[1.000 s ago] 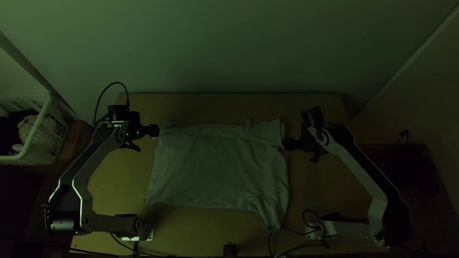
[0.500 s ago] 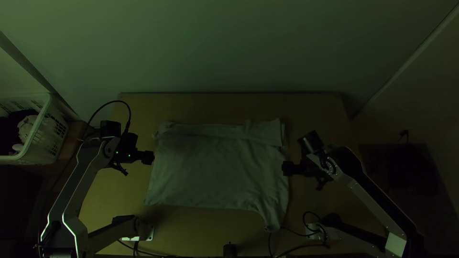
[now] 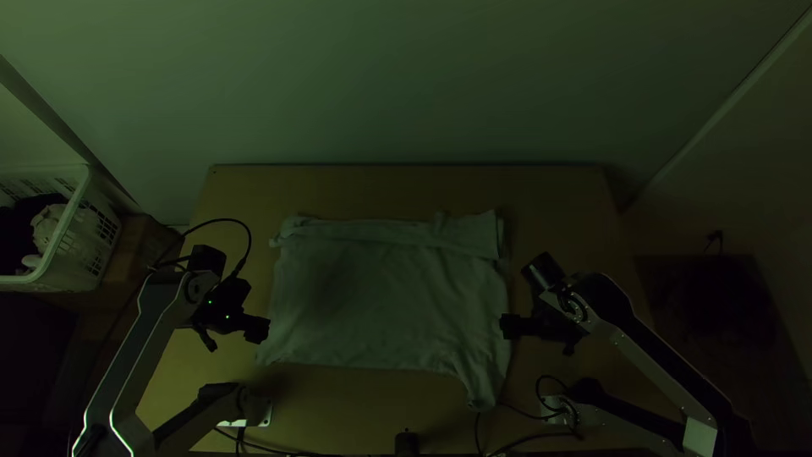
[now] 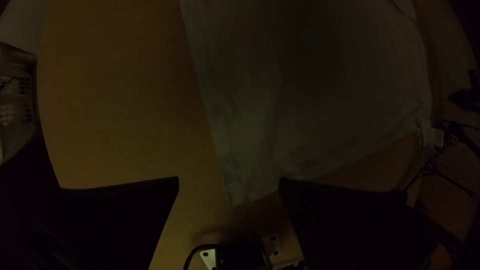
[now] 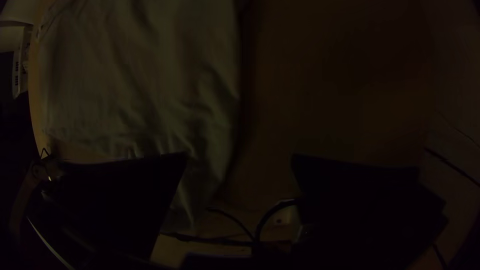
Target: Fold the t-shirt
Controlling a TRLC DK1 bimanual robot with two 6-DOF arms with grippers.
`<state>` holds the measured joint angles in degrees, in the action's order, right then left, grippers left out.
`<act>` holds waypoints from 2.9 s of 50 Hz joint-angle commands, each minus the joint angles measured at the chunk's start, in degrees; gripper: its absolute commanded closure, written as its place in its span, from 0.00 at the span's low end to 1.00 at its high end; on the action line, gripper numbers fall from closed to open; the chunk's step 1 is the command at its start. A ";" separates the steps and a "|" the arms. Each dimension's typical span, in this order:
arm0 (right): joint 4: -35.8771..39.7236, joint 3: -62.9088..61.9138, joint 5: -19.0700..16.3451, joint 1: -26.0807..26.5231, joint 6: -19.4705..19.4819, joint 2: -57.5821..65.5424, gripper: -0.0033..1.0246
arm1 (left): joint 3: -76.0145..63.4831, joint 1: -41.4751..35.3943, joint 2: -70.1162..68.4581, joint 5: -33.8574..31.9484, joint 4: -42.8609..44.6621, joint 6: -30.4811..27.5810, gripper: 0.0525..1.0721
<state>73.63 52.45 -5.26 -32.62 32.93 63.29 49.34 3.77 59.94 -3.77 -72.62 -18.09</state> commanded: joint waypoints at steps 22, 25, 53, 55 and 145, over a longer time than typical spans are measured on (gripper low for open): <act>0.12 -8.41 -4.32 -0.60 -1.73 -3.96 0.10 | -11.20 -4.83 -0.79 4.74 0.02 -3.01 0.07; -0.24 -9.03 -4.32 -0.69 -2.08 -4.22 0.10 | -11.55 -5.35 -0.79 4.91 1.25 -2.92 0.14; -6.21 -16.94 -5.29 -0.51 -3.48 -2.99 0.12 | -14.80 -8.96 2.55 4.56 9.34 -4.68 0.97; -6.39 -17.20 -5.64 -0.51 -3.48 -2.55 0.12 | -14.80 -9.75 2.55 4.56 9.34 -4.59 0.97; -10.34 -9.99 -5.47 2.04 -11.22 3.33 0.97 | -8.82 -1.13 3.60 4.03 11.71 -11.62 0.97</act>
<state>61.32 40.42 -11.92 -32.97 24.25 67.16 39.31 1.76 62.74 0.45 -60.47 -27.77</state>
